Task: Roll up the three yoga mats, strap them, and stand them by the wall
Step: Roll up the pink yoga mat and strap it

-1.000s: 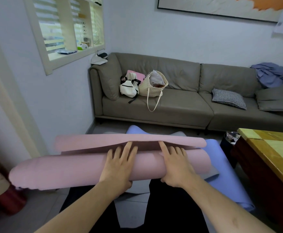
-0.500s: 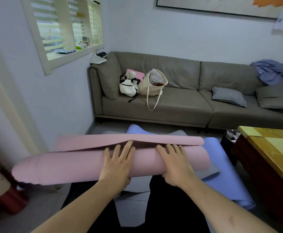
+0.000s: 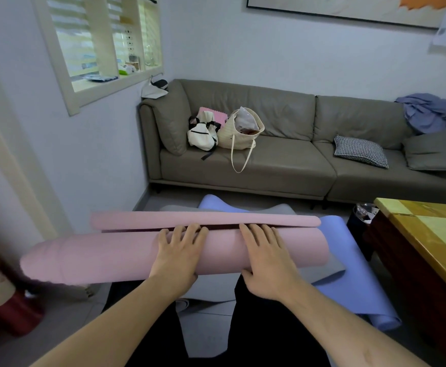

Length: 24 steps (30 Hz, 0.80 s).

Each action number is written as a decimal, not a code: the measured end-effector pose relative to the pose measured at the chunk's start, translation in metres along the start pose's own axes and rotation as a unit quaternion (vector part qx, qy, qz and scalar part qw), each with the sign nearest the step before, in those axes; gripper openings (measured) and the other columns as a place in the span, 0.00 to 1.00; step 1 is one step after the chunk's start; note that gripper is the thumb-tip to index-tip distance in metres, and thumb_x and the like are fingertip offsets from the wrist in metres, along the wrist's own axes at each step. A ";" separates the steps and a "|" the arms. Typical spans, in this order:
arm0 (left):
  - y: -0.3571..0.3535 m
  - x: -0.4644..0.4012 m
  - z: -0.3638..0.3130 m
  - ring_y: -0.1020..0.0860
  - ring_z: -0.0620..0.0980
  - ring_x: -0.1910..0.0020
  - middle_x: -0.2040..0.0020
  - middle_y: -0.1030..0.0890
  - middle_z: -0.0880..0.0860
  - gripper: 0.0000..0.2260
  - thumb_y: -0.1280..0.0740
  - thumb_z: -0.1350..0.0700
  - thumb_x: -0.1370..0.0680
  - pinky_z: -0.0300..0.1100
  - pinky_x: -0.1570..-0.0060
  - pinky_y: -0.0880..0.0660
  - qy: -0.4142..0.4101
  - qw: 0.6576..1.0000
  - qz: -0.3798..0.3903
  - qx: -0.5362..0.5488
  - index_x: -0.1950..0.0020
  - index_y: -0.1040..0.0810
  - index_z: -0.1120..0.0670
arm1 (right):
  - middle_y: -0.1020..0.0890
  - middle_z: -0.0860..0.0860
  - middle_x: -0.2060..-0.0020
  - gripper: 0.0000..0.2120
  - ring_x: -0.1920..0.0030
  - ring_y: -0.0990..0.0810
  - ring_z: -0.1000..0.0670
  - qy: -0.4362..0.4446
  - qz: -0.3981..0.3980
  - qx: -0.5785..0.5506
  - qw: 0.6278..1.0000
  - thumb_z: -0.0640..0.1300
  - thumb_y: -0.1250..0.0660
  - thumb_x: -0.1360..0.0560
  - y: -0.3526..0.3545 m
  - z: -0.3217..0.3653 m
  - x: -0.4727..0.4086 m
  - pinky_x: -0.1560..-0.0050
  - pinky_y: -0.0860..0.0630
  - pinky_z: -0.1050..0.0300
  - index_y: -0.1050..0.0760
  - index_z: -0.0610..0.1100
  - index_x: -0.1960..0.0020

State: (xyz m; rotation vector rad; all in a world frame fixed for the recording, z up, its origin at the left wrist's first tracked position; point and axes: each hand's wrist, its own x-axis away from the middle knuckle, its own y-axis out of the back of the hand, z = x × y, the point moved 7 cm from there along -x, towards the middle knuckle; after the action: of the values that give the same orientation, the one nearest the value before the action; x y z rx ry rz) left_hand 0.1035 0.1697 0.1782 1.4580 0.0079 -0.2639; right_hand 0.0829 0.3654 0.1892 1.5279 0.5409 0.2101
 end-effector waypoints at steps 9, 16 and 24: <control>-0.004 0.007 -0.004 0.29 0.61 0.35 0.31 0.29 0.54 0.49 0.17 0.51 0.45 0.60 0.36 0.32 -0.003 0.999 -0.045 -0.001 0.25 0.30 0.54 | 0.30 0.49 0.26 0.32 0.26 0.34 0.43 -0.038 -0.044 -0.139 0.989 0.44 0.32 0.26 0.024 -0.007 -0.053 0.23 0.37 0.46 0.31 0.48 0.23; -0.001 0.015 -0.003 0.28 0.61 0.36 0.32 0.28 0.54 0.47 0.16 0.50 0.45 0.58 0.37 0.27 -0.027 0.996 -0.078 0.017 0.29 0.29 0.55 | 0.17 0.55 0.38 0.14 0.37 0.21 0.48 -0.082 0.091 -0.235 0.964 0.53 0.32 0.18 0.015 -0.012 -0.070 0.36 0.27 0.52 0.22 0.57 0.33; 0.004 0.017 0.000 0.28 0.59 0.39 0.37 0.29 0.52 0.44 0.14 0.50 0.48 0.56 0.38 0.27 -0.050 0.990 -0.100 0.089 0.35 0.27 0.50 | 0.14 0.46 0.48 0.13 0.47 0.19 0.38 -0.033 -0.021 -0.066 0.997 0.49 0.42 0.13 0.023 0.010 -0.055 0.57 0.38 0.49 0.20 0.47 0.43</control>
State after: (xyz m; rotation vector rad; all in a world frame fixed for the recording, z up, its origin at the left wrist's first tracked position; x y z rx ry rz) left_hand 0.1203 0.1670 0.1797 1.6223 0.0508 -0.5129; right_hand 0.0448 0.3325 0.2221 1.3893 0.4968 0.1594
